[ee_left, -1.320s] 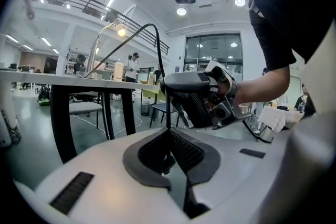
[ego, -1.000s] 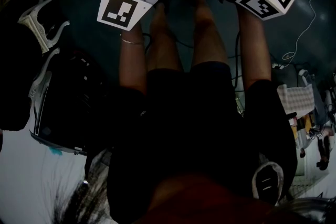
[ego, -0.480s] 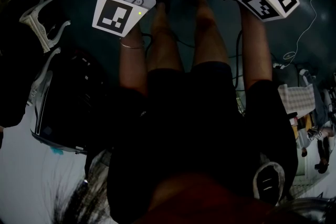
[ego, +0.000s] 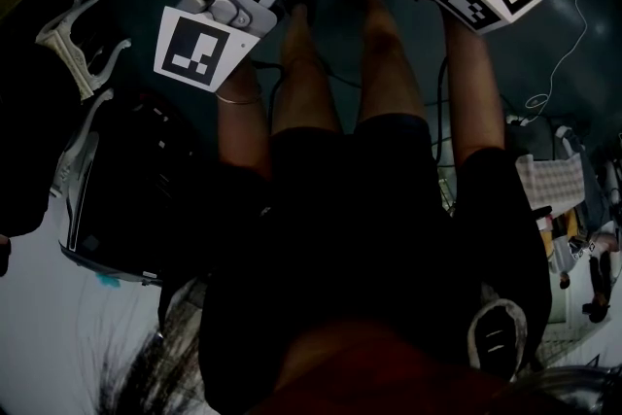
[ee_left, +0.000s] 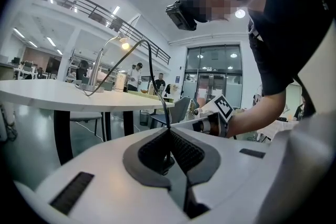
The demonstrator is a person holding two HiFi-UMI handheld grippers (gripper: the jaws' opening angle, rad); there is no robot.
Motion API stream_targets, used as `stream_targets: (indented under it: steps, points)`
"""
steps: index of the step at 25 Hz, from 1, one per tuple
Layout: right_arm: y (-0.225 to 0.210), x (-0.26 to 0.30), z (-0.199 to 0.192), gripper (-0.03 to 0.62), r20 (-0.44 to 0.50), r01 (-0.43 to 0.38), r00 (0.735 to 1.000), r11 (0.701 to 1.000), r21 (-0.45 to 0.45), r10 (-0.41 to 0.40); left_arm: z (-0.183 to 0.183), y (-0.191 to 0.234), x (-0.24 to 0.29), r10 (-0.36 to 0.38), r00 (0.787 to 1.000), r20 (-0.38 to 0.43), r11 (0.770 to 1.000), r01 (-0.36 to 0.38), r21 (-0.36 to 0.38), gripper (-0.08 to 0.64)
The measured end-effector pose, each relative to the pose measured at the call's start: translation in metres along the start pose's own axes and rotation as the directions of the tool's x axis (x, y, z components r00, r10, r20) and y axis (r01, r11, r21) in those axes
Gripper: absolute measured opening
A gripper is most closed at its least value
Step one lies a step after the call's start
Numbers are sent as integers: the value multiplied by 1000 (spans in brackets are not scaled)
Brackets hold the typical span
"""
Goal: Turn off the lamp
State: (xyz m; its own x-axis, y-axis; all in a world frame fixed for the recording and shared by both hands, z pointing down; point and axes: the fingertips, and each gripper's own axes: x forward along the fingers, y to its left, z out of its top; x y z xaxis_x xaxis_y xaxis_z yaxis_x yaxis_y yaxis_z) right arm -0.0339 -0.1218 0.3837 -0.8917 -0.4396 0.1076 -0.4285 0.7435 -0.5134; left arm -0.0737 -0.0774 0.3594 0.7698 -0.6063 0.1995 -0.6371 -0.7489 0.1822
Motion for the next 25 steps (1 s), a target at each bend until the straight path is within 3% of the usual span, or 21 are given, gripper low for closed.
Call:
stream_targets:
  steps: [9,16,25]
  points:
    - [10,6,-28,82,-126,-48,991,995,-82,37,17,-4,-11,-8,1000,27,1000,8,3,14]
    - [10,8,-66,103,-296,-104,955,953,-286,16,18,-5,-19,-16,999,34,1000,17,-11,14]
    - [22,19,-72,103,-314,-178,947,926,-333,69,32,-17,-18,-61,996,72,998,63,-24,14]
